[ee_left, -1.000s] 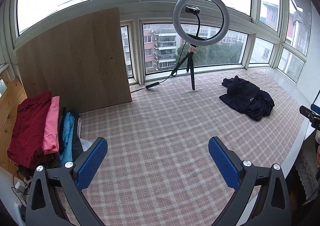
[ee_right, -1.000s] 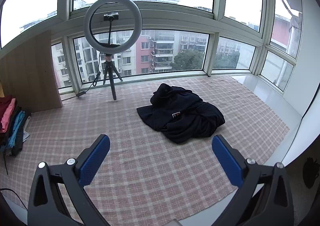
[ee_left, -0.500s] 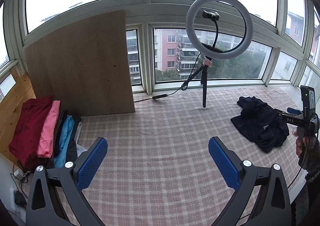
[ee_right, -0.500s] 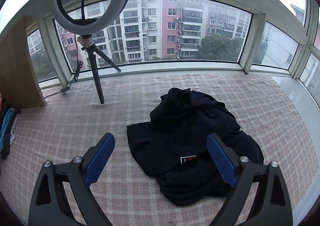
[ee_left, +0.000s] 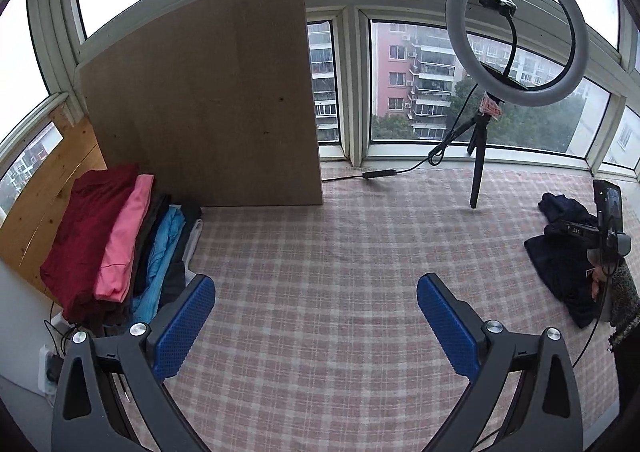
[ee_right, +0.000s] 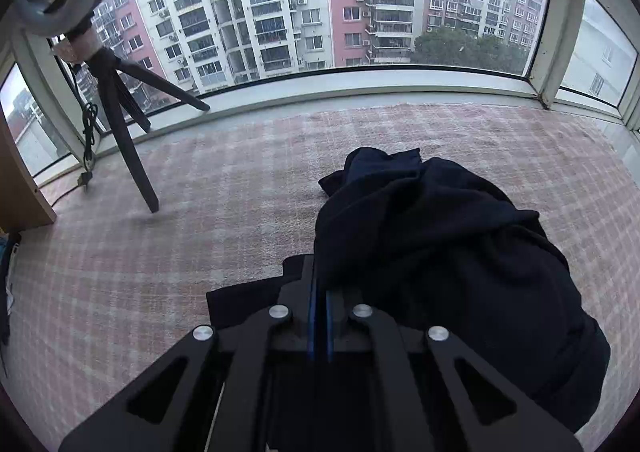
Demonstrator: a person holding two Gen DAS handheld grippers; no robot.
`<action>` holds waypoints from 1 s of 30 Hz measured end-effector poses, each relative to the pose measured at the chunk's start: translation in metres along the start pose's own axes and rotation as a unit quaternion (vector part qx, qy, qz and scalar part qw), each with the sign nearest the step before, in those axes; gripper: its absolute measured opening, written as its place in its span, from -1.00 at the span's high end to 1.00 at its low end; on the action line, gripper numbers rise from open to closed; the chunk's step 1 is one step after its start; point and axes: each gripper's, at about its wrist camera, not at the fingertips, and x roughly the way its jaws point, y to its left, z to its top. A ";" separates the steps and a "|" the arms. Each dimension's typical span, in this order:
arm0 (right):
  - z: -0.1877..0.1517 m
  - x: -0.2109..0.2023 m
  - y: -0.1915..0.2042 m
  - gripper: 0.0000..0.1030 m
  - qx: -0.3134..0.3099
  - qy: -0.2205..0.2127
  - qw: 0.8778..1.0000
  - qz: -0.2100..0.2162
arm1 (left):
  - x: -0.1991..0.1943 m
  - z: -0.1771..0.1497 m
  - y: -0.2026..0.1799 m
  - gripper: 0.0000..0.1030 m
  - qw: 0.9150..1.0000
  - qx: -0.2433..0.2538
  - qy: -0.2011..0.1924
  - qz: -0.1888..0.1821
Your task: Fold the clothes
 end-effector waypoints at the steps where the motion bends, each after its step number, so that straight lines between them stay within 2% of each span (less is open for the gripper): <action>1: -0.004 -0.024 -0.006 0.94 0.011 -0.017 1.000 0.014 | 0.001 0.001 -0.005 -0.97 1.000 0.009 0.001 -0.007; 4: -0.028 -0.108 -0.035 0.94 0.030 -0.064 0.997 0.022 | 0.005 0.002 -0.026 -0.97 0.999 0.041 0.000 -0.025; 7: -0.067 -0.191 -0.077 0.94 0.059 -0.099 0.993 -0.013 | 0.006 0.004 -0.055 -0.97 0.996 0.072 -0.001 -0.060; 9: -0.100 -0.233 -0.114 0.94 0.106 -0.095 0.989 -0.039 | 0.006 0.002 -0.077 -0.97 0.992 0.094 0.000 -0.086; 11: -0.138 -0.254 -0.149 0.94 0.140 -0.058 0.980 -0.128 | 0.004 -0.002 -0.102 -0.97 0.986 0.121 0.001 -0.112; 12: -0.157 -0.265 -0.167 0.93 0.157 -0.039 0.971 -0.173 | 0.003 -0.004 -0.115 -0.97 0.983 0.136 0.002 -0.124; 14: -0.191 -0.265 -0.197 0.89 0.183 0.026 0.952 -0.242 | 0.002 -0.010 -0.143 -0.97 0.975 0.169 0.007 -0.146; 15: -0.204 -0.266 -0.208 0.87 0.209 0.044 0.947 -0.241 | 0.002 -0.014 -0.157 -0.97 0.970 0.186 0.009 -0.156; 17: -0.220 -0.270 -0.218 0.79 0.242 0.044 0.951 -0.189 | 0.001 -0.021 -0.187 -0.97 0.961 0.216 0.012 -0.175; 19: -0.213 -0.261 -0.205 0.65 0.214 0.038 0.958 -0.188 | 0.003 -0.024 -0.219 -0.97 0.951 0.238 0.016 -0.198; 20: -0.210 -0.257 -0.198 0.48 0.198 0.035 0.961 -0.189 | 0.006 -0.024 -0.236 -0.97 0.947 0.247 0.017 -0.207; 21: -0.207 -0.252 -0.191 0.21 0.183 0.032 0.964 -0.189 | 0.008 -0.023 -0.253 -0.97 0.942 0.255 0.019 -0.217; 23: -0.197 -0.240 -0.180 0.00 0.154 0.026 0.971 -0.180 | 0.013 -0.022 -0.287 -0.97 0.933 0.272 0.023 -0.235; 26: -0.189 -0.232 -0.179 -0.01 0.135 0.023 0.974 -0.180 | 0.021 -0.020 -0.339 -0.97 0.918 0.297 0.028 -0.263; 30: -0.196 -0.238 -0.199 -0.01 0.154 0.021 0.972 -0.175 | 0.047 -0.010 -0.418 -0.97 0.906 0.318 0.038 -0.276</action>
